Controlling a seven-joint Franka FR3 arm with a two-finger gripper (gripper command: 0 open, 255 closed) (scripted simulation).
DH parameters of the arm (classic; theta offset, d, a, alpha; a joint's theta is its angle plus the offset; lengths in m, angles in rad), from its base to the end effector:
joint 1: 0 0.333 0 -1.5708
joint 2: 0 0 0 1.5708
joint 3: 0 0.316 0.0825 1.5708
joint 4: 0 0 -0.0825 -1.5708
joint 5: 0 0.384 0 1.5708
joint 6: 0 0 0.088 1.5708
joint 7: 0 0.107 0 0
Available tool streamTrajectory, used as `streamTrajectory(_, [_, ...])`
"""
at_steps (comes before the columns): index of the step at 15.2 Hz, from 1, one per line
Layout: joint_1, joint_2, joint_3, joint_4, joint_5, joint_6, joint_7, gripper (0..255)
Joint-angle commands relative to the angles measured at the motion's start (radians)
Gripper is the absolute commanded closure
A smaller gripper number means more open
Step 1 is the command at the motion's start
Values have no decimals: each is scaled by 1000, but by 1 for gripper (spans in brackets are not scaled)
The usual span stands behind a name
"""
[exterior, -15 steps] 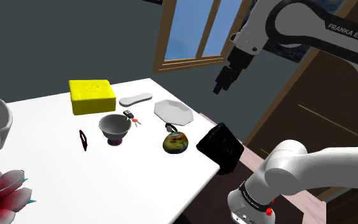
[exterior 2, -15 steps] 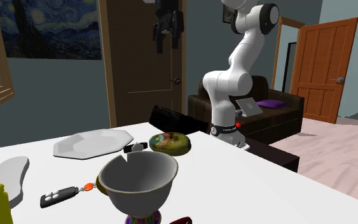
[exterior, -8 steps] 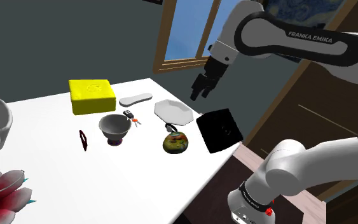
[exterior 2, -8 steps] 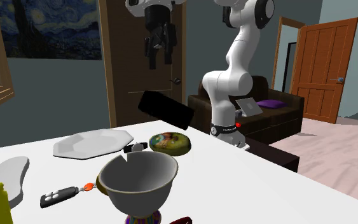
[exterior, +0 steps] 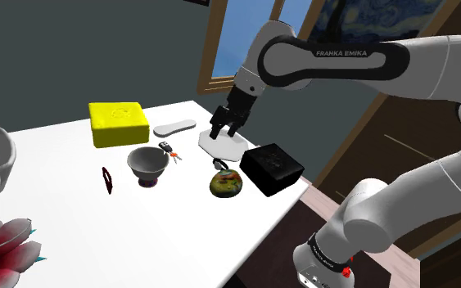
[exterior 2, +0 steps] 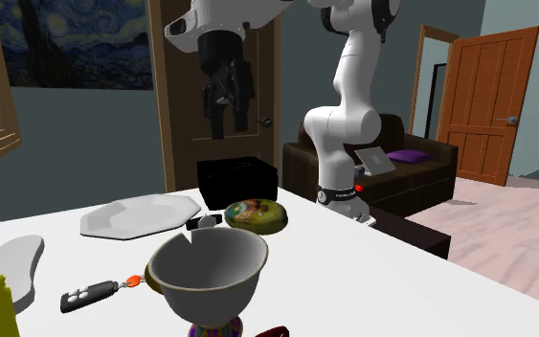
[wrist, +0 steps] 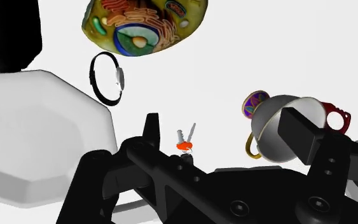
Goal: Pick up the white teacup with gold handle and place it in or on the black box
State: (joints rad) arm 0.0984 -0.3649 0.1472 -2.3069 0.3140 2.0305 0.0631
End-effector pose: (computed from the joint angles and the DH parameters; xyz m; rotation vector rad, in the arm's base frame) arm 0.4322 0.1308 0.4962 -2.8947 -0.0686 -0.0748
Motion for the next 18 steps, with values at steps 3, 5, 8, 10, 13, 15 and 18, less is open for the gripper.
streamTrajectory(3, [18, 127, 22, 52, 44, 85, 12, 0])
streamTrajectory(5, [29, 195, 34, 84, 64, 126, 20, 0])
streamTrajectory(8, [44, 299, 52, 143, 91, 182, 31, 0])
streamTrajectory(10, [54, 370, 63, 189, 106, 214, 39, 0])
streamTrajectory(13, [68, 467, 76, 258, 122, 252, 50, 0])
streamTrajectory(15, [73, 483, 80, 253, 124, 276, 49, 0])
streamTrajectory(18, [81, 509, 86, 246, 126, 311, 48, 0])
